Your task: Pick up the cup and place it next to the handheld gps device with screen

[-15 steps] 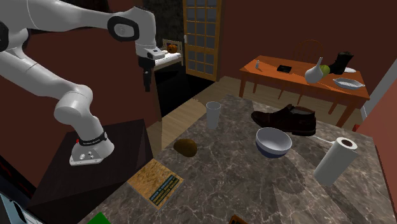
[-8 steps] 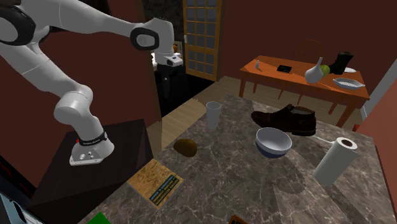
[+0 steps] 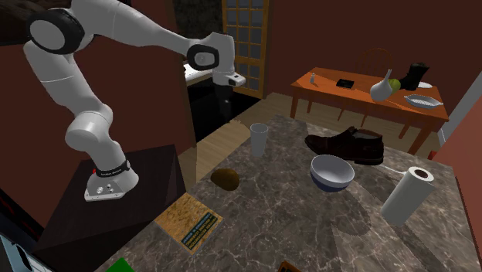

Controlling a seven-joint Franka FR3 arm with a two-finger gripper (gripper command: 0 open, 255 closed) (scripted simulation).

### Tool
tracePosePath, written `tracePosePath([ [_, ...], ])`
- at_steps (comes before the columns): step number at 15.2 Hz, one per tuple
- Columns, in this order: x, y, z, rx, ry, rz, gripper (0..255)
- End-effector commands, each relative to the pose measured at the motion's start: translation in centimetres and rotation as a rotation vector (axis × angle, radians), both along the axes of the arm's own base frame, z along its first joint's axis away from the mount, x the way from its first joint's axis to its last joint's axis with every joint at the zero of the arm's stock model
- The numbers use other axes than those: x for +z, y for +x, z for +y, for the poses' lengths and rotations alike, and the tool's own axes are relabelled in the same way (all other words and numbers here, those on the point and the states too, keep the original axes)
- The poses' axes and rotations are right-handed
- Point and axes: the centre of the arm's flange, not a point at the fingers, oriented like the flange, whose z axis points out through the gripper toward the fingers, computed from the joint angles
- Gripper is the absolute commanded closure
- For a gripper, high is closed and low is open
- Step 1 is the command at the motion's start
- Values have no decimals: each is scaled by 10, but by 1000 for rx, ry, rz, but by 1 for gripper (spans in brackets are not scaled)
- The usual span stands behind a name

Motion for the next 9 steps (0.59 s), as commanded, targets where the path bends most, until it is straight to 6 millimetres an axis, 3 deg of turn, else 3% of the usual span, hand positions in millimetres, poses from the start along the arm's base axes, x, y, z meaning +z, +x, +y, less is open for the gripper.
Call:
tracePosePath([
  [1, -6, 23, -2, 11, -9, -14, 0],
  [9, -34, 116, -11, 50, -45, -63, 0],
])
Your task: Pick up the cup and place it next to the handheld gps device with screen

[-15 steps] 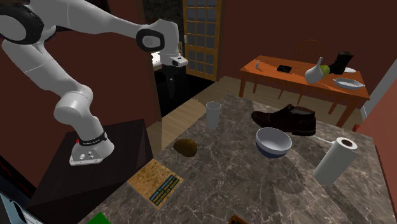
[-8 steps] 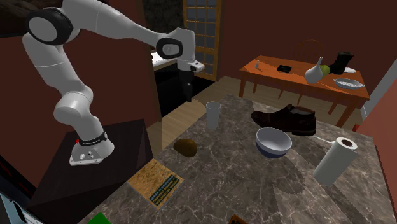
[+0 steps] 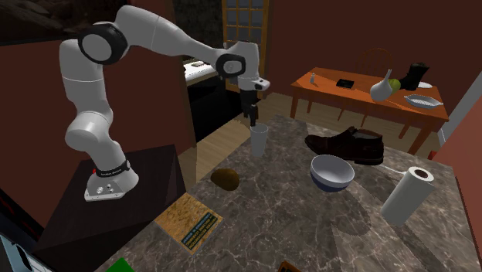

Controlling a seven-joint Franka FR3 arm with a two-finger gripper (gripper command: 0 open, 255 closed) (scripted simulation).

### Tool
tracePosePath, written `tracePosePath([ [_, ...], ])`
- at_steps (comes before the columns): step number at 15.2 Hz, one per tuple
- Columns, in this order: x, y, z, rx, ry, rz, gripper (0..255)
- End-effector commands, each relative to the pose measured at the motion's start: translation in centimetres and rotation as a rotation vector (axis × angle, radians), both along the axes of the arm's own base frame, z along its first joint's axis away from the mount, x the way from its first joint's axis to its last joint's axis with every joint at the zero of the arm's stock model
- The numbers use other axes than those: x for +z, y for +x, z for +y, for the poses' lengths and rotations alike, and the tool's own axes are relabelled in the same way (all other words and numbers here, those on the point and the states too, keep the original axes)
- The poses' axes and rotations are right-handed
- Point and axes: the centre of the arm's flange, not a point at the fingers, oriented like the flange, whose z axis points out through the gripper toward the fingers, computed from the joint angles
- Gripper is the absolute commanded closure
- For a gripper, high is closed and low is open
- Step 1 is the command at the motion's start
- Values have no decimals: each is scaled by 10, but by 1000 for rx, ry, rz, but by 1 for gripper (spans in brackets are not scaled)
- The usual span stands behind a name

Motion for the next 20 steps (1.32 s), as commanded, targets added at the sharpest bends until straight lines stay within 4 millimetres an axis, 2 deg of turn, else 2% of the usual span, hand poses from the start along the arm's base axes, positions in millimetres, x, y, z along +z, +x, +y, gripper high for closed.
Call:
tracePosePath([
  [1, -7, 23, -2, 11, -9, -13, 0],
  [9, -48, 29, -5, 13, -11, -16, 0],
  [17, -48, 29, -5, 13, -11, -15, 0],
  [18, -48, 29, -5, 13, -11, -15, 255],
  [20, -48, 29, -5, 13, -11, -15, 255],
])
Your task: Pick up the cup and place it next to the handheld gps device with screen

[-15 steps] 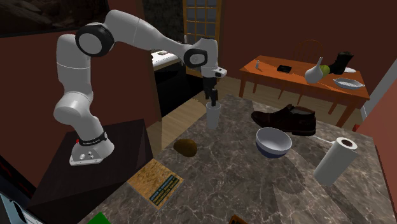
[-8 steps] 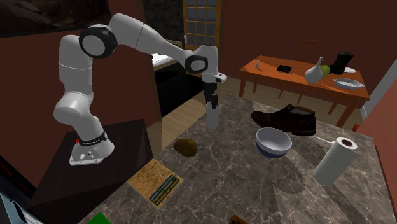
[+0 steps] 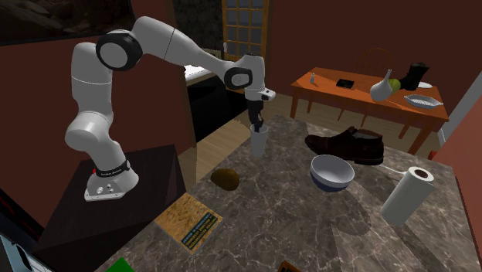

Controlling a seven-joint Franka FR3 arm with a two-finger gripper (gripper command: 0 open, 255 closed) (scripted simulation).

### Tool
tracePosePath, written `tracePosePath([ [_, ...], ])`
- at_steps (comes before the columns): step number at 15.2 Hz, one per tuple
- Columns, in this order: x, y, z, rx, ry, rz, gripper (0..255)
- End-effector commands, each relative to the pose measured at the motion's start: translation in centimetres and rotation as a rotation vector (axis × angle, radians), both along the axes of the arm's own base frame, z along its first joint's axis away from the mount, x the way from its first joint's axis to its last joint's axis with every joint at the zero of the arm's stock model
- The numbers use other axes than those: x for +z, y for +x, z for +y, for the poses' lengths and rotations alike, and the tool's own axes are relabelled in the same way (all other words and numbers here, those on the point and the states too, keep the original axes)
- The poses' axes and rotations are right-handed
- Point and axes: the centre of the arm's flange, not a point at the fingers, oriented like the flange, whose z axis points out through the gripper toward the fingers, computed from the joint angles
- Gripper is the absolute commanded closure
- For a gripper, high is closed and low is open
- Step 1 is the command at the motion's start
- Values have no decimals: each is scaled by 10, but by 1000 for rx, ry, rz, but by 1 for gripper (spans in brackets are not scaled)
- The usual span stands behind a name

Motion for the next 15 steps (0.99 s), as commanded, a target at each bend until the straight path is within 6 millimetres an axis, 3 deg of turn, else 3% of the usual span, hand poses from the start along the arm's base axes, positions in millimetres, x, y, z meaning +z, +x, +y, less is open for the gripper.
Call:
tracePosePath([
  [1, 0, 0, 0, 0, 0, 0, 255],
  [7, 0, 0, 0, 0, 0, 0, 255],
  [15, 42, 0, 0, 0, 0, 0, 255],
])
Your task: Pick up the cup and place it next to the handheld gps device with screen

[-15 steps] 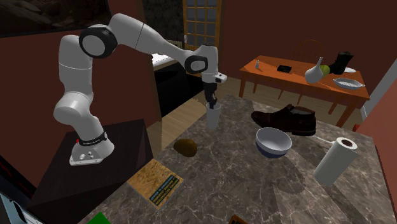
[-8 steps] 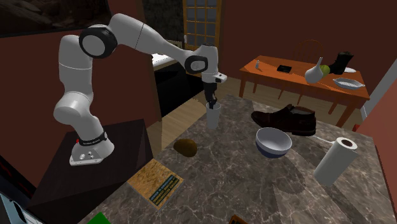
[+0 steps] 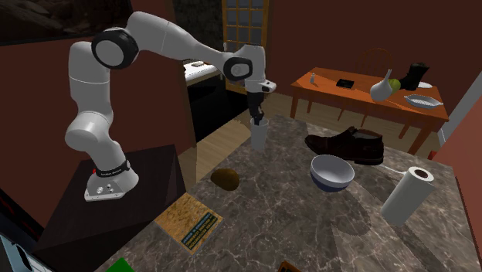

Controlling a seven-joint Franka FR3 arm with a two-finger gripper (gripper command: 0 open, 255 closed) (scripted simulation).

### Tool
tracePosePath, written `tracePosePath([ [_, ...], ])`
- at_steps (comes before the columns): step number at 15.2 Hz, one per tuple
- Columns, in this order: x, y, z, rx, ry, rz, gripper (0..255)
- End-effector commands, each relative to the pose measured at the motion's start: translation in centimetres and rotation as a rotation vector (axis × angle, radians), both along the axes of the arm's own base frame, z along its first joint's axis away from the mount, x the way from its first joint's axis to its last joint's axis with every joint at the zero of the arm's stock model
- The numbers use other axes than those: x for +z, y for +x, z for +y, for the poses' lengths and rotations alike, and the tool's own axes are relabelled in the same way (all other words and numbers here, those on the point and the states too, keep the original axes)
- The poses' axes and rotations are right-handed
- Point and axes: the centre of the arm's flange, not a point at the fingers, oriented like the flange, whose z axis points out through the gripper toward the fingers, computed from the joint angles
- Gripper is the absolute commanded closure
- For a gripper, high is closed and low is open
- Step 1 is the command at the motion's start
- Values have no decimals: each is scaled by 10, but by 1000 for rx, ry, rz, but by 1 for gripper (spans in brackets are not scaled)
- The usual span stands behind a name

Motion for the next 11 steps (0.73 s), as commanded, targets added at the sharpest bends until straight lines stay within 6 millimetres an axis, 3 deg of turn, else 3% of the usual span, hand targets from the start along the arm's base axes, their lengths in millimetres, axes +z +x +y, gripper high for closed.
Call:
tracePosePath([
  [1, 11, 0, -1, 0, 0, 0, 255],
  [11, 64, 0, -1, 0, 0, 0, 255],
])
